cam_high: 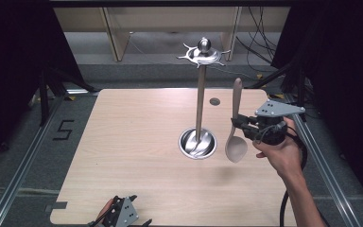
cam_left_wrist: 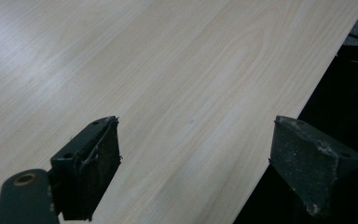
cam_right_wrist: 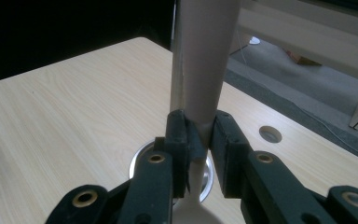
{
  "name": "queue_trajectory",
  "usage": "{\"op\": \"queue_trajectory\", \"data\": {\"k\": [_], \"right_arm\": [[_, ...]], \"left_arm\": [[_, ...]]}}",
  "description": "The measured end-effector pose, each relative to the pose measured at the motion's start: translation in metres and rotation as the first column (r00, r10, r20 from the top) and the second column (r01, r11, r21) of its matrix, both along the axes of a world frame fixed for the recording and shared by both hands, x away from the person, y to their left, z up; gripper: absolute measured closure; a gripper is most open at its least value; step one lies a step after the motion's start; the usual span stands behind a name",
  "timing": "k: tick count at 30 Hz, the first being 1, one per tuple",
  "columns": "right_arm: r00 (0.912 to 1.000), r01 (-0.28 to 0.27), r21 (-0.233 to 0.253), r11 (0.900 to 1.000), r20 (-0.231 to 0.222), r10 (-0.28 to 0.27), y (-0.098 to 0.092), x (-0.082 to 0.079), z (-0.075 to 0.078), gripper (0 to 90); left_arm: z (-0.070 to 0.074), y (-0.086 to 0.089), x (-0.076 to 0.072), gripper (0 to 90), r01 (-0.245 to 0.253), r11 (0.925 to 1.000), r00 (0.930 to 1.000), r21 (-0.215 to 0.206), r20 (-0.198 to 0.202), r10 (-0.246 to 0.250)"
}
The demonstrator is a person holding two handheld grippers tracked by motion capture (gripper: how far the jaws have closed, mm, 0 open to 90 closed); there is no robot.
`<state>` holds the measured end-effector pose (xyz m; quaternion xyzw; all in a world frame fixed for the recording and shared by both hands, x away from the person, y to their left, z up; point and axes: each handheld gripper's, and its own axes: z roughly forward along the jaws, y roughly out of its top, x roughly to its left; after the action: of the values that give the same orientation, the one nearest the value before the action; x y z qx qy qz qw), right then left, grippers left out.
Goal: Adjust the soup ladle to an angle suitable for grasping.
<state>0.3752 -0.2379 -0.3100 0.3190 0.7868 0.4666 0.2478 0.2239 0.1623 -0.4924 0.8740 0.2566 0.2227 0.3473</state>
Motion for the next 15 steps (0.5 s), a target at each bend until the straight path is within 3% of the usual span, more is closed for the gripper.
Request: {"op": "queue_trajectory", "data": {"k": [1, 2, 4, 5, 7, 8, 12, 13, 14, 15], "right_arm": [[0.9996, -0.006, -0.008, 1.0, -0.027, 0.006, 0.0, 0.0, 0.002, 78.0], [1.0, 0.003, 0.003, 1.0, -0.007, -0.003, 0.001, 0.001, 0.002, 78.0], [0.9999, -0.012, -0.021, 1.0, -0.011, 0.012, 0.001, 0.002, 0.005, 78.0], [0.9999, -0.01, -0.012, 1.0, -0.004, 0.01, 0.003, 0.003, 0.005, 78.0], [0.9996, -0.015, -0.017, 1.0, -0.026, 0.014, 0.004, 0.004, 0.008, 78.0], [1.0, 0.0, -0.014, 1.0, -0.009, -0.001, 0.005, 0.004, 0.008, 78.0], [0.9994, -0.012, -0.022, 1.0, -0.032, 0.011, 0.008, 0.007, 0.014, 78.0], [0.9999, -0.017, -0.029, 0.999, 0.0, 0.017, 0.008, 0.009, 0.014, 78.0], [0.9998, -0.01, -0.025, 1.0, -0.02, 0.01, 0.009, 0.009, 0.016, 78.0], [1.0, -0.004, -0.025, 1.0, -0.003, 0.004, 0.009, 0.01, 0.017, 78.0]], "left_arm": [[0.0, 0.0, 0.0, 15.2, 0.0, 1.0, 1.0, 0.002, -0.001, 0.0], [0.0, 0.0, 0.0, 15.2, 0.0, 1.0, 1.0, 0.002, -0.001, 0.0], [0.0, 0.0, 0.0, 15.1, 0.0, 1.0, 1.0, 0.003, -0.001, 0.0], [0.0, 0.0, 0.0, 15.2, 0.0, 1.0, 1.0, 0.002, -0.002, 0.0], [0.0, 0.0, 0.0, 15.1, 0.0, 1.0, 1.0, 0.001, 0.0, 0.0], [0.0, 0.0, 0.0, 15.1, 0.001, 1.0, 1.0, 0.002, 0.0, -0.001], [0.0, 0.0, 0.0, 15.1, 0.001, 1.0, 1.0, 0.003, 0.0, -0.001], [0.0, 0.0, 0.0, 15.1, 0.001, 1.0, 1.0, 0.002, 0.0, -0.001], [0.0, 0.0, 0.0, 15.2, 0.001, 1.0, 1.0, 0.002, 0.0, -0.001], [0.0, 0.0, 0.0, 15.2, 0.001, 1.0, 1.0, 0.001, 0.0, -0.001]]}}
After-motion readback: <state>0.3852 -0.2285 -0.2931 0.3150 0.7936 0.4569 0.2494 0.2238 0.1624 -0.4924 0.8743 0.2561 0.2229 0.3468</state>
